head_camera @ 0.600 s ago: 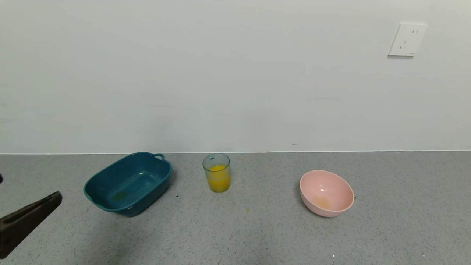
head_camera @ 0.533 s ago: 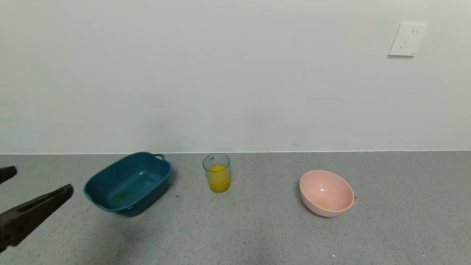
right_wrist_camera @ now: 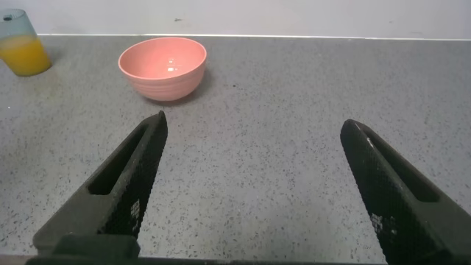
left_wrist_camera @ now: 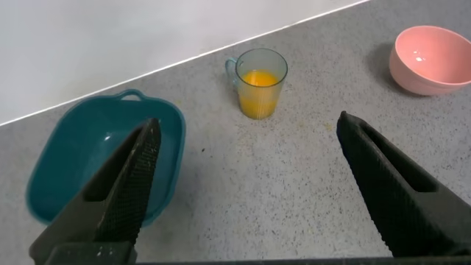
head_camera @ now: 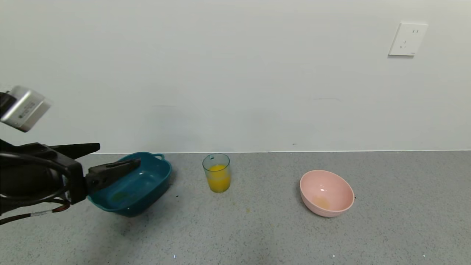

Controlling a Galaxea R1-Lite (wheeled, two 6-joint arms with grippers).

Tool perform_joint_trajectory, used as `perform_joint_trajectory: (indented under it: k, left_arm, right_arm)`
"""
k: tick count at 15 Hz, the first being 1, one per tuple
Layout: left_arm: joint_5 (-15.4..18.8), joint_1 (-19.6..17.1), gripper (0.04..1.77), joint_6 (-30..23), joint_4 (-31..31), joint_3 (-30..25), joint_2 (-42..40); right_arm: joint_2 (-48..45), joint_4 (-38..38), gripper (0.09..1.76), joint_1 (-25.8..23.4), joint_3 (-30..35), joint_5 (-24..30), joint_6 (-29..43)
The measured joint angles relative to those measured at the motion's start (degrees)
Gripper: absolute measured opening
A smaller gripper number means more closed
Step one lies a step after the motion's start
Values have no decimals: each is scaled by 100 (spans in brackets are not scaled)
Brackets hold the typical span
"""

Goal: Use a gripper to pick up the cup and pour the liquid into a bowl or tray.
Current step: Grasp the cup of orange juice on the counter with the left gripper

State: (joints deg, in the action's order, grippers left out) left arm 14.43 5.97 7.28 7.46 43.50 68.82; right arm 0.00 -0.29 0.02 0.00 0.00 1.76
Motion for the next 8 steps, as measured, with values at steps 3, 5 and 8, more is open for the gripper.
perform_joint_trajectory:
  k: [3,5,8]
  left_arm:
    - [-61,276,172,-23,413,-1,624]
    - [-143,472,172,-37,638,11,1045]
    - [-400,785,172,-67,1128,-37,1636]
  right_arm:
    - [0,-1,171,0,0,0,2]
    - [0,0,171,0,0,0,0]
    - [0,-1,171,2,0,0,0]
